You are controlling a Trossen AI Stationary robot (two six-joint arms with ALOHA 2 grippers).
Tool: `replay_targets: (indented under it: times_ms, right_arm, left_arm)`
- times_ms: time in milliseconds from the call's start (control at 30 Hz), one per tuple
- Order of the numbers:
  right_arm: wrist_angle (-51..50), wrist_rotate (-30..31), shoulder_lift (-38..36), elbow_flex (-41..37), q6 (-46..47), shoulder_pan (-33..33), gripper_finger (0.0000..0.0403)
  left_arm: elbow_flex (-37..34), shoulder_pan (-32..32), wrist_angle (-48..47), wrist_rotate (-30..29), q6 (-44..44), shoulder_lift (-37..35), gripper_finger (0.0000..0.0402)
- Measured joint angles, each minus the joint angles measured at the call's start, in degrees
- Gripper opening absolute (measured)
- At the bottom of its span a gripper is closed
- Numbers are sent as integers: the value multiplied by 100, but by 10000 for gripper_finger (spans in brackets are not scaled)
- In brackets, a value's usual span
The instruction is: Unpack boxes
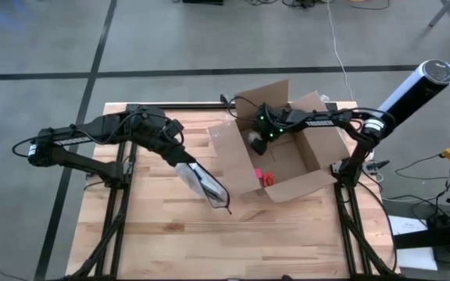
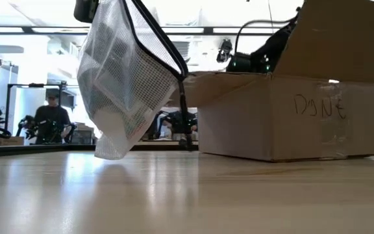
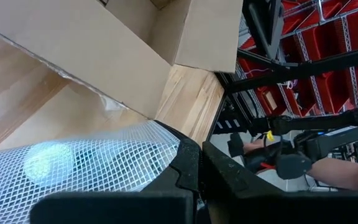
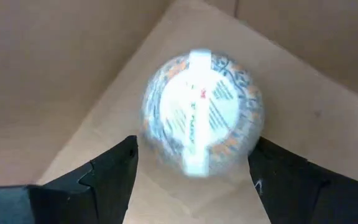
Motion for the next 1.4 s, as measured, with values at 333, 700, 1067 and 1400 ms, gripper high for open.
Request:
replay_targets:
  times_ms: [333,700,1067,1400]
  right_arm:
    - [195,-125,-42,238,195,0,290]
    - [508,-103,520,298,285,0,291]
    - [555,-138,703,304,167,2,261]
    - [423,-420,437,288,421,0,177]
  left_arm:
    - [0,2,-12,19,2,0,0]
    - [0,2,-8,17,-10,0,0]
    - [0,2,-11,17,-14,0,0]
    - [-2,0,-14,19,2,0,0]
